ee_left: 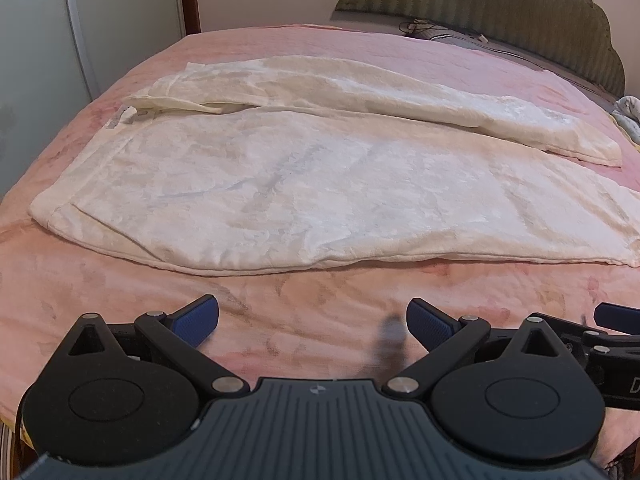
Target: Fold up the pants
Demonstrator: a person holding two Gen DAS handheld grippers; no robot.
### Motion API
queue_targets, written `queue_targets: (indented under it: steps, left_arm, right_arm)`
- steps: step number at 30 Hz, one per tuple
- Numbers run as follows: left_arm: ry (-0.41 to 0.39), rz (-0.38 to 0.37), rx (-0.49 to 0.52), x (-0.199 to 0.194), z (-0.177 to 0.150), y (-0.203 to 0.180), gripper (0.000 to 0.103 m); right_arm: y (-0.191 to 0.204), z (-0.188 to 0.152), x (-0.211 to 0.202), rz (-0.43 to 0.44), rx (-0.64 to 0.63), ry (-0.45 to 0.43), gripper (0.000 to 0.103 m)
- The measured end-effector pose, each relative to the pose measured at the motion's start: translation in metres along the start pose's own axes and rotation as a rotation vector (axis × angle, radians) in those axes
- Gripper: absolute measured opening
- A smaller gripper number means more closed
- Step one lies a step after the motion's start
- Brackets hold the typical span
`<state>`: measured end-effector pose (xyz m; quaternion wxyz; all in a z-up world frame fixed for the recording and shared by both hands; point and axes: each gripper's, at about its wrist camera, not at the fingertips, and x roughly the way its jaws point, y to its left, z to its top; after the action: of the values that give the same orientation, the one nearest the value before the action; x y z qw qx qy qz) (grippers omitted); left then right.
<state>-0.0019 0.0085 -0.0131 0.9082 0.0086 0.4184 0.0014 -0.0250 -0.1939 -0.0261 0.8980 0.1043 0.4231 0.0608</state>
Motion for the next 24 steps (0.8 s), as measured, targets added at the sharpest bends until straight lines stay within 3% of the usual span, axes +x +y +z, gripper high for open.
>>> queue_targets:
  steps: [12,24]
  left_arm:
    - [-0.011,0.030,-0.005,-0.001,-0.001,0.012,0.102]
    - [-0.024,0.040,0.014,-0.003,0.000,0.011,0.102]
  right_arm:
    - [-0.022,0.002,-0.004,-0.031,0.034,-0.015,0.103]
    - [-0.019,0.001,-0.001,-0.018,0.020,-0.007,0.103]
